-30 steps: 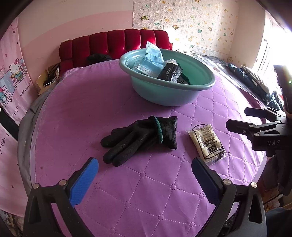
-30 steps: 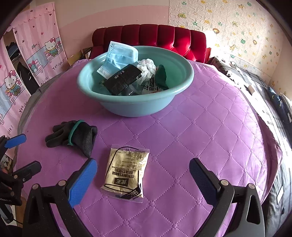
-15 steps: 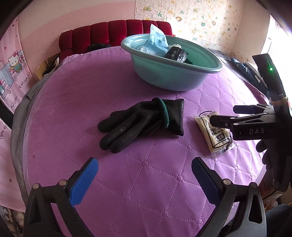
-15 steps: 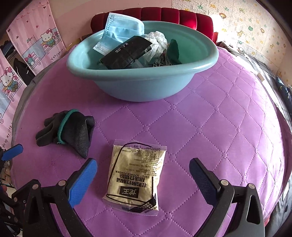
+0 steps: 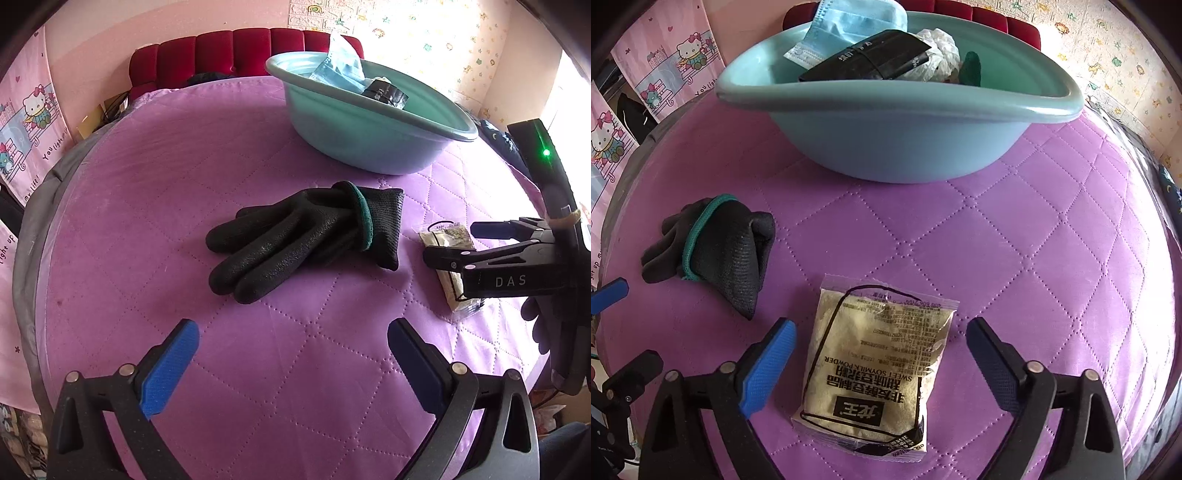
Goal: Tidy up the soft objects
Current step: 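Grasp the black glove with the left tool while the right tool grasps the powder packet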
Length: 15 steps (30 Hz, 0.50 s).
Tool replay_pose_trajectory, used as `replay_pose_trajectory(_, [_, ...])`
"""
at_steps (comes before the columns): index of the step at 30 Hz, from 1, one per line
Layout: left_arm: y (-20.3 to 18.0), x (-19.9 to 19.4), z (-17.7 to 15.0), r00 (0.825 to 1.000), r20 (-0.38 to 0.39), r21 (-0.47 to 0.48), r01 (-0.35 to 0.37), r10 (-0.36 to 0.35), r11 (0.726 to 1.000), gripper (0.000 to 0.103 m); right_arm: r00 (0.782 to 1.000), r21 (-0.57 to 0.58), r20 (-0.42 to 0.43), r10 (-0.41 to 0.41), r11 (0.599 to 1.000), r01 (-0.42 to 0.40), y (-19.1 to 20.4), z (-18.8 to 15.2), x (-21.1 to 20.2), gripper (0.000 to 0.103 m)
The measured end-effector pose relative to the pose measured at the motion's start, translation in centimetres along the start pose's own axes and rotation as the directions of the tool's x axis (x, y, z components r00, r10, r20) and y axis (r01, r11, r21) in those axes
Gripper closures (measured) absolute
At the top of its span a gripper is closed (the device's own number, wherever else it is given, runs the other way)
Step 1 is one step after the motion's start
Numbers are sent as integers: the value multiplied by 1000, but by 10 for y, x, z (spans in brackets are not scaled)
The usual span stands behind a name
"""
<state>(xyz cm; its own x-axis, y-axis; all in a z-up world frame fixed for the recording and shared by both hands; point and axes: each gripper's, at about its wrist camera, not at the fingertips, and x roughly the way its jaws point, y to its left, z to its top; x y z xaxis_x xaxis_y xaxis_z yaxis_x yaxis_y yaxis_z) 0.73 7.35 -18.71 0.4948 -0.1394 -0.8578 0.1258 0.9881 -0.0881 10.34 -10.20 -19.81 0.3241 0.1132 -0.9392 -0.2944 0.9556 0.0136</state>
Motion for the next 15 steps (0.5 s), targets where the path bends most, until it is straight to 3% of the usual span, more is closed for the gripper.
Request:
replay_pose_trajectory(1, [2,1,1,1000,-1,-3,2,-2,1000,0,1000,-5,-9,-2,1000,2,1,0,2,27])
replay_pose_trajectory(2, [2,3,3,1000,-3,-5,2,-2,1000,0,1000,-8,-11,2,1000,-2,2,1,2,28])
replay_pose_trajectory(4, [3,4,6,1000,-2,-5,2,-2,1000,0,999,-14,-16,36,999,-37,2,0,0,41])
replay_pose_trajectory(7, [2,5,12,1000,3,2,4,-4,1000,0,998,-22,-25,61,998,-62,1,-3,-7,53])
replay_pose_trajectory(15, [0,9,30,1000,17,30,7,-7,1000,0,997,15,-13,76,997,-76,-12,-8,-17,61])
